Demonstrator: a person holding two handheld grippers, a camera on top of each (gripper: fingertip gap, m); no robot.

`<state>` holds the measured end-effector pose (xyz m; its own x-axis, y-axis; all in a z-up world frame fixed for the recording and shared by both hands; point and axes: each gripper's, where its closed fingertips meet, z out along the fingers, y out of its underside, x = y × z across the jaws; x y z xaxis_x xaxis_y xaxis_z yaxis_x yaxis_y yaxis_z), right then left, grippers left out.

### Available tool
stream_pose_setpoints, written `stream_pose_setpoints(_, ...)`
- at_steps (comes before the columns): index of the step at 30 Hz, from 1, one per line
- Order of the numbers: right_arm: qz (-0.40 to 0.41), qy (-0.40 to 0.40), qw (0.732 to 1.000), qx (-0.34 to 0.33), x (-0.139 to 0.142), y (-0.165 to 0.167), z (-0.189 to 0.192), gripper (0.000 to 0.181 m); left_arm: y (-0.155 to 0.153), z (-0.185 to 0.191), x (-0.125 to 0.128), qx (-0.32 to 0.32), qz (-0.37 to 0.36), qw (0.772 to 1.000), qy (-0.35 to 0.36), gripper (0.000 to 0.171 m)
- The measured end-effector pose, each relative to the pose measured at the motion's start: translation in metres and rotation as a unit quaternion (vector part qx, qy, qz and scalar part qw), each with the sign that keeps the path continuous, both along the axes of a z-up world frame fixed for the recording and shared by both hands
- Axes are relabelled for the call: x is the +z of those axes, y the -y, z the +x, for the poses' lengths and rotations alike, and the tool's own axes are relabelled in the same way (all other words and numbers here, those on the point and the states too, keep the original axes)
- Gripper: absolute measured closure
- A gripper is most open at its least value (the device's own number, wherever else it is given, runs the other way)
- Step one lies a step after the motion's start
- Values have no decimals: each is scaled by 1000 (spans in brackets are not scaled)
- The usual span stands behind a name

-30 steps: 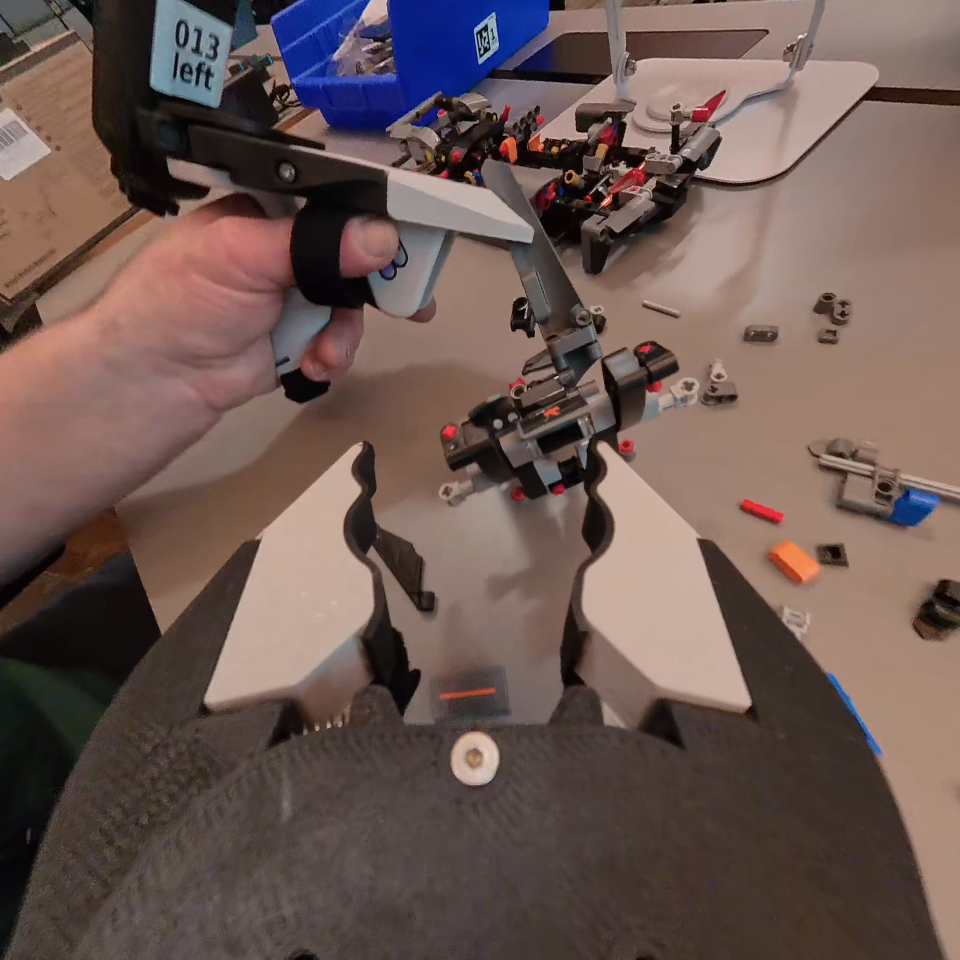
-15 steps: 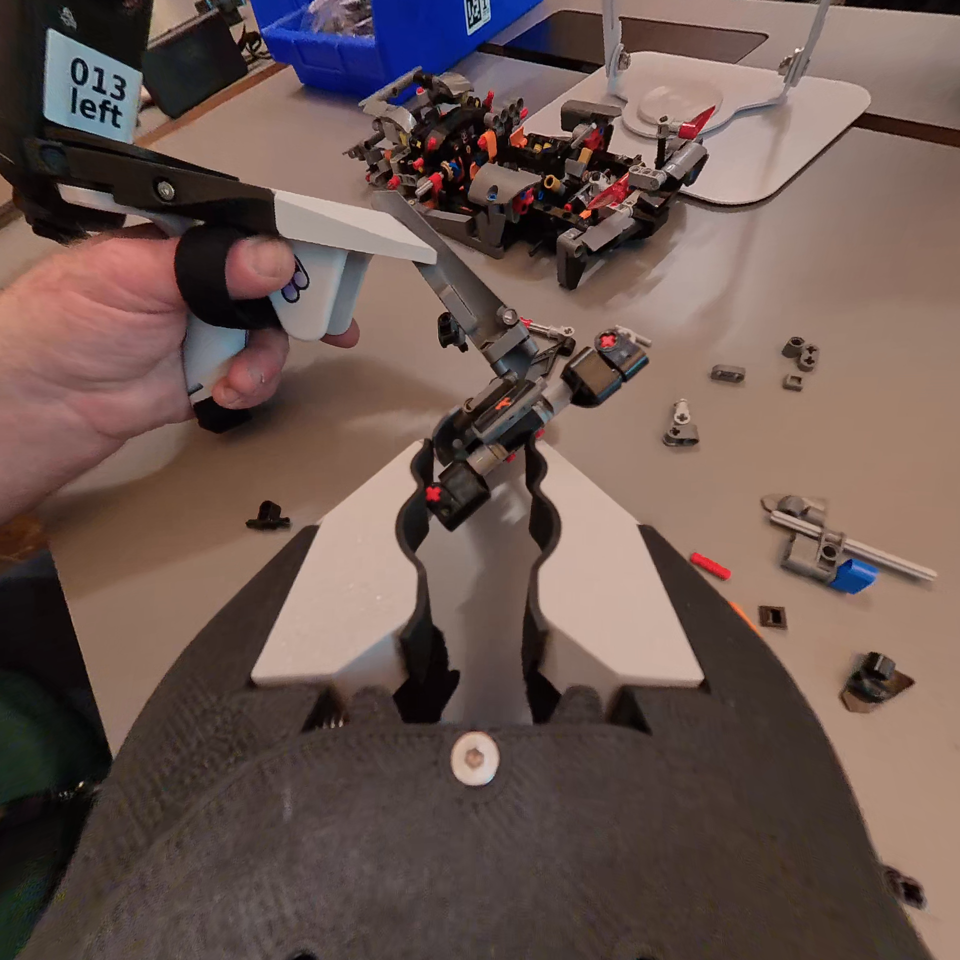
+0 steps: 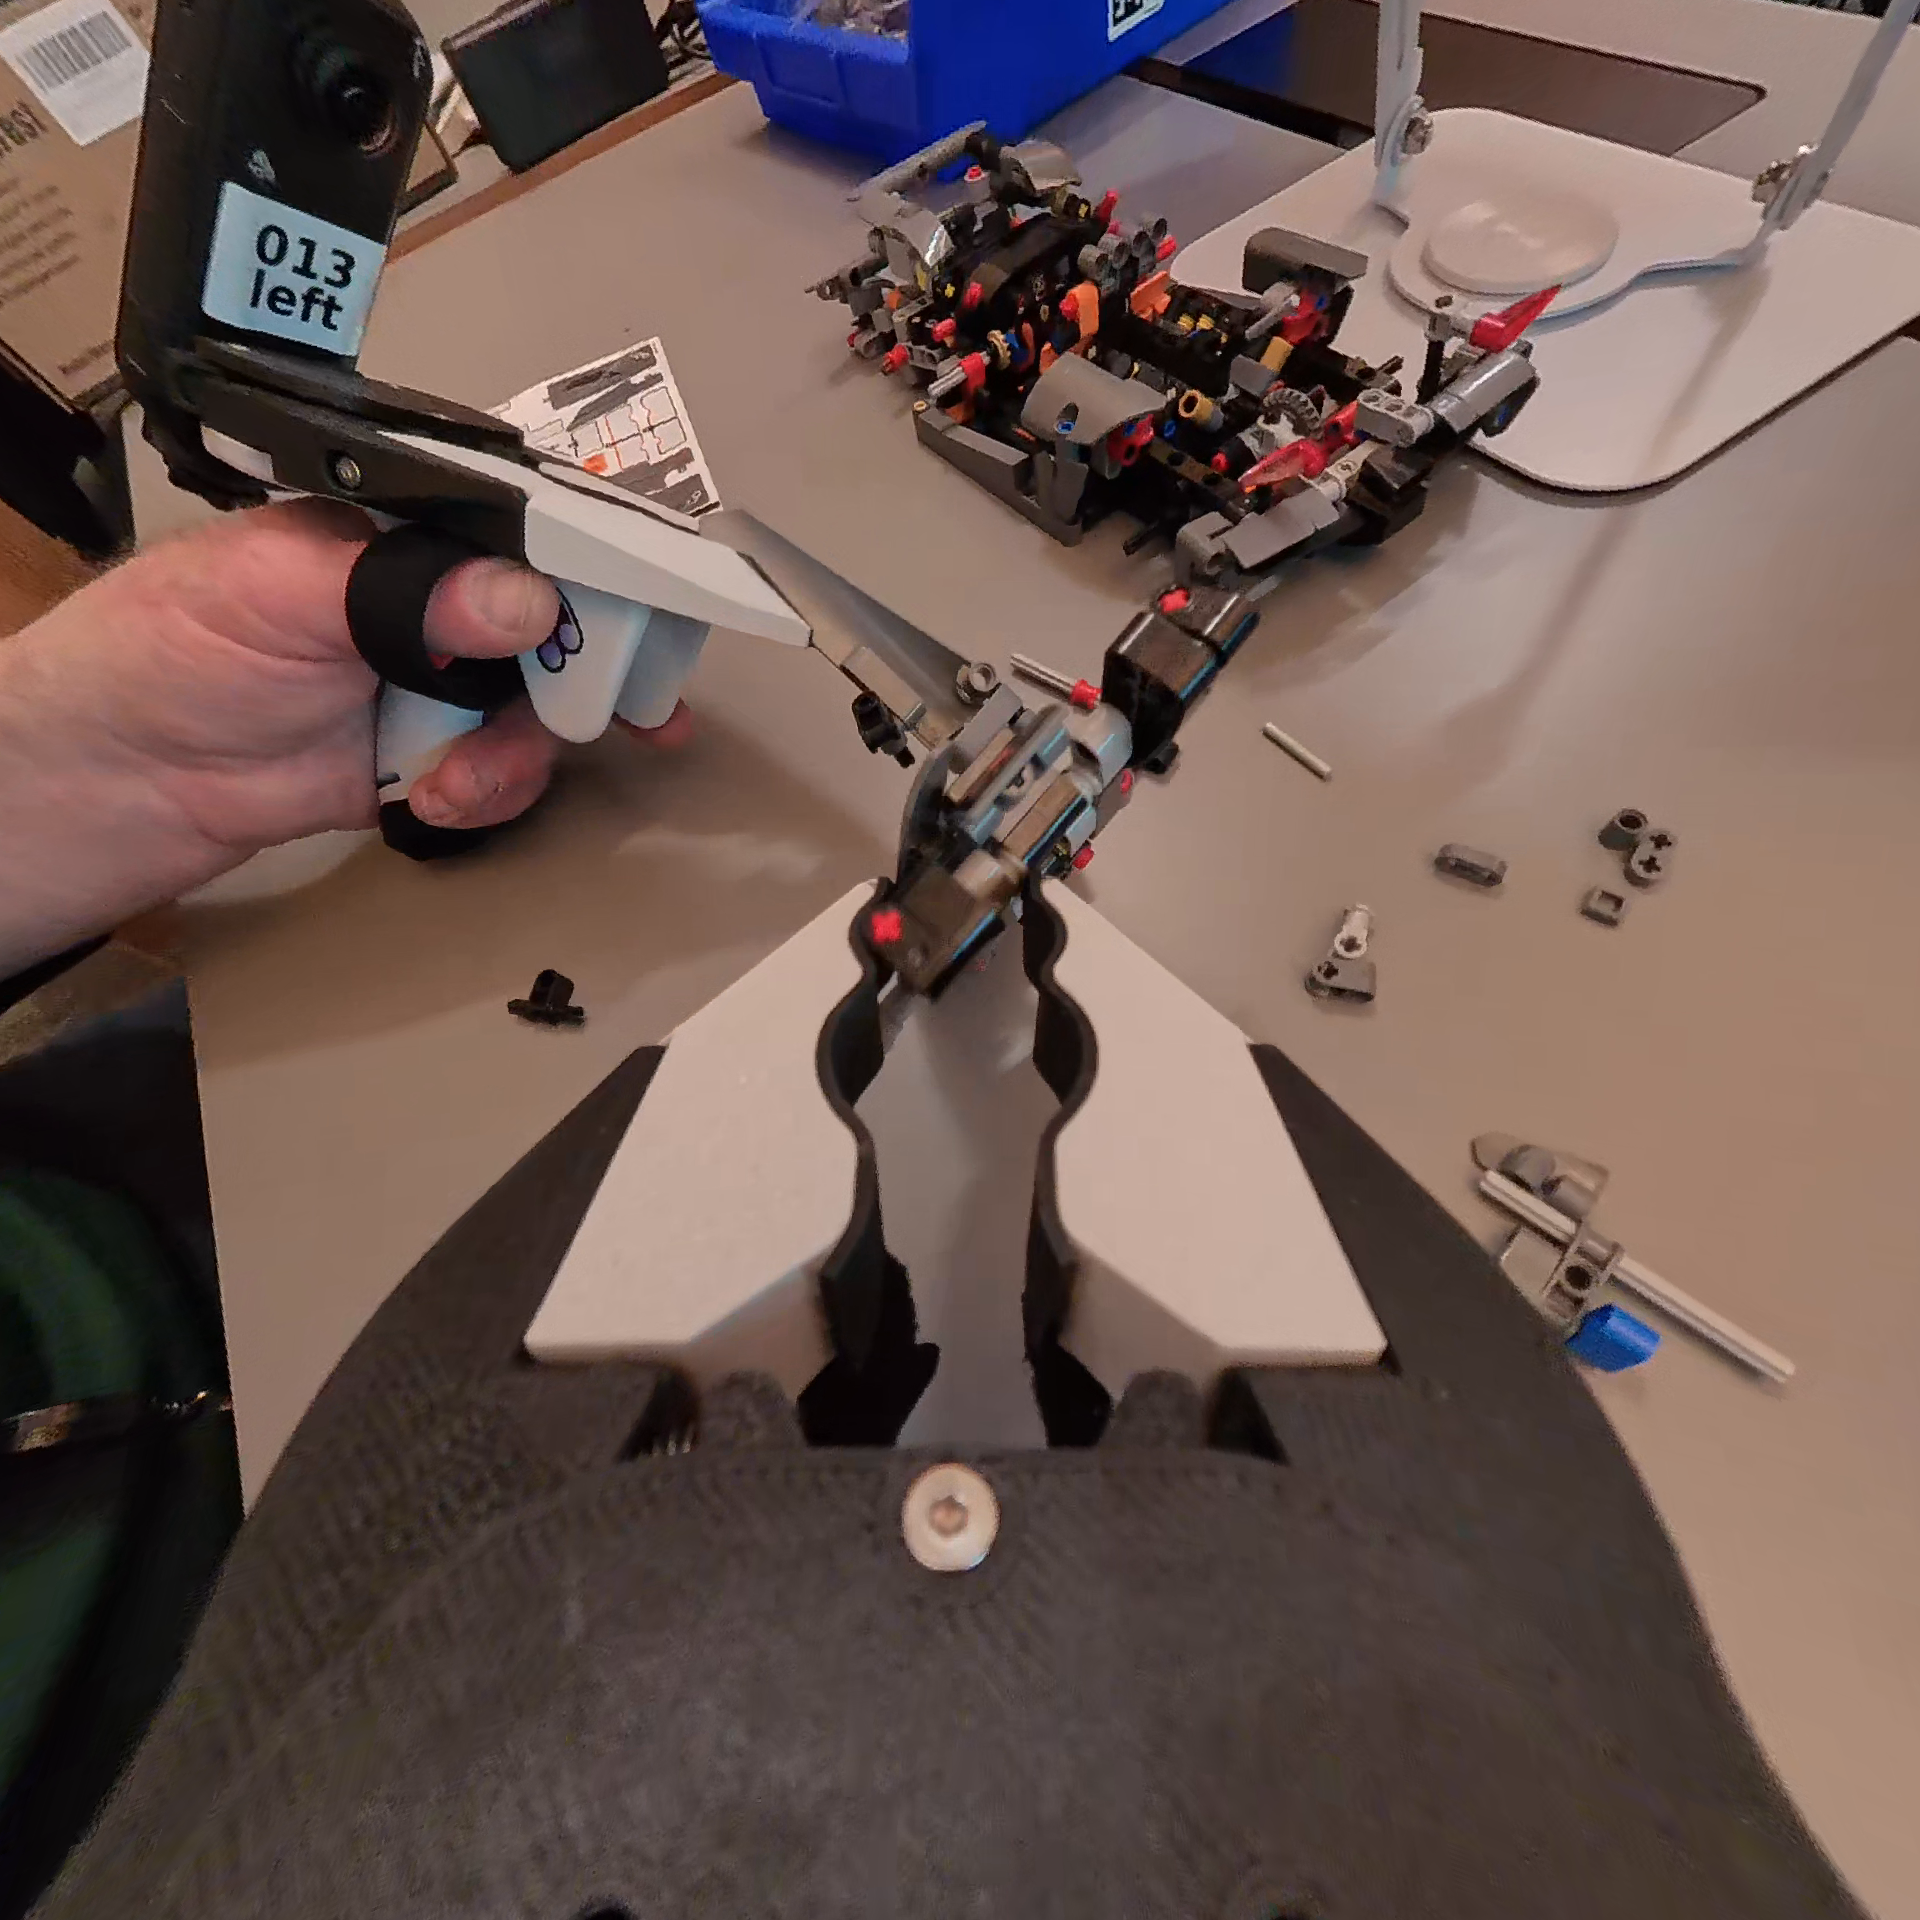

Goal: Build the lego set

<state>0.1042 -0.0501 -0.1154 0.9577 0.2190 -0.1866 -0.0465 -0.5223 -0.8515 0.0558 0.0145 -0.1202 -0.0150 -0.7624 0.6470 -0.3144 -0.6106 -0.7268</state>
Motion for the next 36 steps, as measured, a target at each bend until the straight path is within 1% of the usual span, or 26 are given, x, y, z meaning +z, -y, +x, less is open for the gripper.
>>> stream_pose_setpoints(6, -4, 11, 1000, 15, 4, -7, 2, 162, 4, -9, -7, -16, -3, 1000, -18, 170)
stream_pose_setpoints(11, -3, 15, 1000, 17, 5, -9, 1, 163, 6, -13, -10, -22, 12, 999, -29, 170)
stream_pose_setpoints(14, -4, 13, 1000, 26, 4, -9, -3, 163, 6, -17, -9, -26, 11, 999, -25, 170)
stream_pose_setpoints(15, -3, 16, 1000, 26, 4, -9, -3, 163, 6, -18, -8, -31, 11, 999, -25, 168)
stream_pose_setpoints(16, -3, 18, 999, 26, 4, -10, -3, 163, 6, -20, -8, -36, 10, 999, -27, 162)
stream_pose_setpoints(18, -5, 19, 999, 30, 4, -11, -4, 163, 4, -25, -4, -37, 21, 999, -26, 156)
stream_pose_setpoints(20, -6, 26, 999, 34, 4, -12, -4, 163, -3, -31, 1, -29, 47, 998, -32, 146)
stream_pose_setpoints(22, -7, 31, 999, 40, 4, -12, -5, 163, -13, -34, 9, -24, 82, 996, -32, 141)
stream_pose_setpoints(24, -9, 35, 998, 48, 4, -13, -6, 163, -15, -31, 9, -51, 101, 992, -50, 140)
stream_pose_setpoints(27, -10, 47, 997, 62, 4, -13, -6, 163, -10, -22, 4, -101, 83, 989, -67, 148)
stream_pose_setpoints(28, -10, 51, 996, 67, 4, -13, -5, 163, -7, -21, 1, -121, 74, 987, -77, 158)
stream_pose_setpoints(29, -9, 55, 996, 72, 4, -13, -5, 163, -7, -20, -2, -124, 72, 986, -82, 164)
stream_pose_setpoints(30, -7, 52, 996, 76, 5, -14, -4, 163, -8, -21, -6, -123, 73, 986, -90, 167)
stream_pose_setpoints(32, -1, 45, 995, 89, 7, -15, -6, 163, -4, -24, -11, -125, 67, 985, -99, 168)
stream_pose_setpoints(36, -1, 52, 993, 109, 9, -19, -8, 164, 1, -31, -17, -92, 35, 991, -95, 169)
